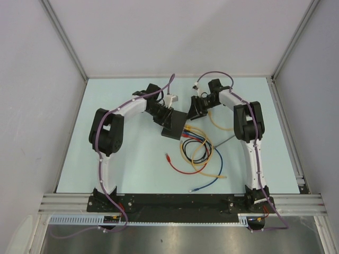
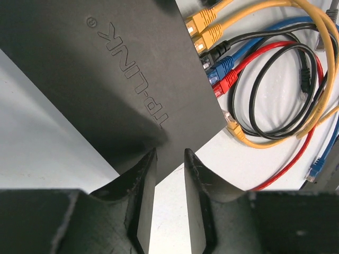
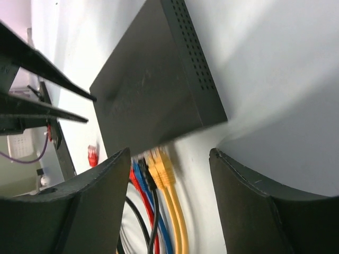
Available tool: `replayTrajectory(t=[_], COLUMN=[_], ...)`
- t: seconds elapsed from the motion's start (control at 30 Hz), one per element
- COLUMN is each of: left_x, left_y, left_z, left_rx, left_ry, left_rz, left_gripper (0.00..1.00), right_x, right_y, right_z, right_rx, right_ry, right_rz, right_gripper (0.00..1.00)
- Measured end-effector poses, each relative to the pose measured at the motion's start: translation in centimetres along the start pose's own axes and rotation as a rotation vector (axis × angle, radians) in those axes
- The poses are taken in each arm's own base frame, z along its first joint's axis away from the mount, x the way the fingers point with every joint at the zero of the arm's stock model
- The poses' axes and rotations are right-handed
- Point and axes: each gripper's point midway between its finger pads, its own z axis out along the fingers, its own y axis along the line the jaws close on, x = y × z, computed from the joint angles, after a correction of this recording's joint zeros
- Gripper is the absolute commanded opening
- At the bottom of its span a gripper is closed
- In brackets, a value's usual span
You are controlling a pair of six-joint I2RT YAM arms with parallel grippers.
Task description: Pull the plug from the switch port
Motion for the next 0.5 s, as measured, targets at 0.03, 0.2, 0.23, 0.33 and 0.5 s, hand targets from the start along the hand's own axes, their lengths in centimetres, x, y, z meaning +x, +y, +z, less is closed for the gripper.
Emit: replayTrajectory(t=[0.03,0.2,0.23,0.33,0.5], left_x=[0.0,0.1,0.2,0.4,0.0], left_y=[0.0,0.0,0.1,0.3,0.6], left_z=[0.0,0.2,0.2,0.5,0.4], left_rx=[0.001,-0.001,-0.001,-0.002,-0.029], left_ry=[-0.001,0.004,0.006,0.012,0.008], left_rz=[-0.004,-0.019,-0.025,-0.04,-0.055], left_gripper=[0.34,0.34,0.34,0.39,0.46], right_x=[0.2,1.4,1.5,1.9,2.2], right_y=[-0.1,-0.5,-0.5,-0.4,0.3], right_z=[-0.2,-1.2,-1.3,-1.1,-0.4], right_rx=[-0.006,-0.034,-0.034,-0.038,-0.046], right_ry=[0.001,0.011,0.015,0.028,0.051], right_rz=[0.003,0.013,0.01,-0.01,-0.032], right_gripper=[0.64,0.57,0.57,0.56,0.53])
